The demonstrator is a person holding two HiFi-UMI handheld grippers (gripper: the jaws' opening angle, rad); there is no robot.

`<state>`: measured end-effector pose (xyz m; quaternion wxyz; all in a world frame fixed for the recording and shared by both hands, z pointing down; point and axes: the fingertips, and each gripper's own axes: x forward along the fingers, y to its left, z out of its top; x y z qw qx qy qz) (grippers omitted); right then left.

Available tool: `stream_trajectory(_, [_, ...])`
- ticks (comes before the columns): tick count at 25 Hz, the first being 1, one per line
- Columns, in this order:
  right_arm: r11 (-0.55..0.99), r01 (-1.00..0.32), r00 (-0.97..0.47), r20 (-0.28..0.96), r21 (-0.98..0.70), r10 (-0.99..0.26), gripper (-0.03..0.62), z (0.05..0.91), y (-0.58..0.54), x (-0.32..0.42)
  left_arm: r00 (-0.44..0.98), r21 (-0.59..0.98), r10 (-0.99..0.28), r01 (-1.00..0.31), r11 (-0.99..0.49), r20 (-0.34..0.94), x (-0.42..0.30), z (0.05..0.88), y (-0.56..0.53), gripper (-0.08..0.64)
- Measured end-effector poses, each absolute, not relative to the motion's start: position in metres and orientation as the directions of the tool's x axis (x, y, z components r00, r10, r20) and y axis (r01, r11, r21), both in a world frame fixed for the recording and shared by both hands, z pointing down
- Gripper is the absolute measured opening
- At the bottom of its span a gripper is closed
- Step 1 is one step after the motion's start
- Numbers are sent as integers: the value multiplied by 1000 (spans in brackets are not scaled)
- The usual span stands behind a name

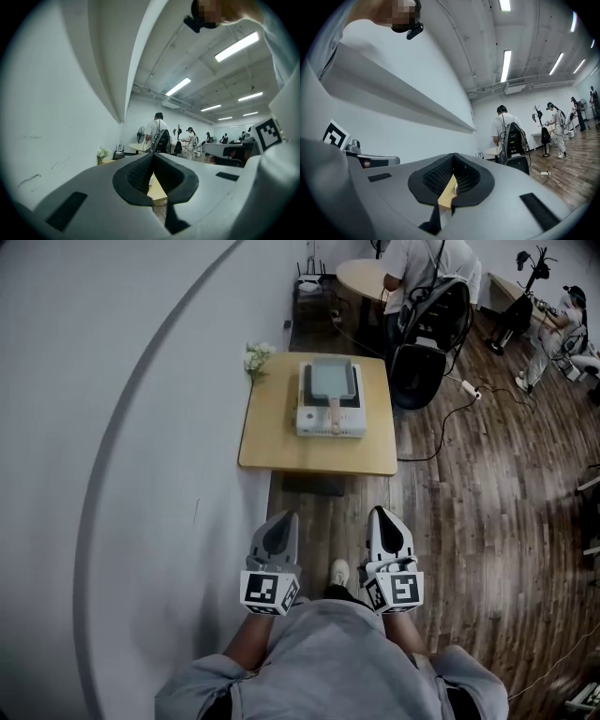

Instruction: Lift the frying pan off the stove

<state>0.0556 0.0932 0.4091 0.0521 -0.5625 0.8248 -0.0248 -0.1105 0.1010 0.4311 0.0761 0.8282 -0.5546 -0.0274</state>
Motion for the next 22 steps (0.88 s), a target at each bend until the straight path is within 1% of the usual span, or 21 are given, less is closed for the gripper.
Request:
stream_trajectory(7, [398, -912, -393, -69, -100, -917, -5, 401, 27, 79, 339, 143, -940, -933, -332, 32, -93, 424, 42, 2])
stream_trajectory(17, [474, -873, -475, -18, -115, -880, -5, 408, -29, 105, 279, 152, -960, -951, -270, 37, -65, 422, -13, 2])
stream_trajectory(22, [494, -859, -499, 1, -132, -867, -5, 415, -45, 111, 287, 161, -957, -948, -275, 53, -51, 430, -35, 2])
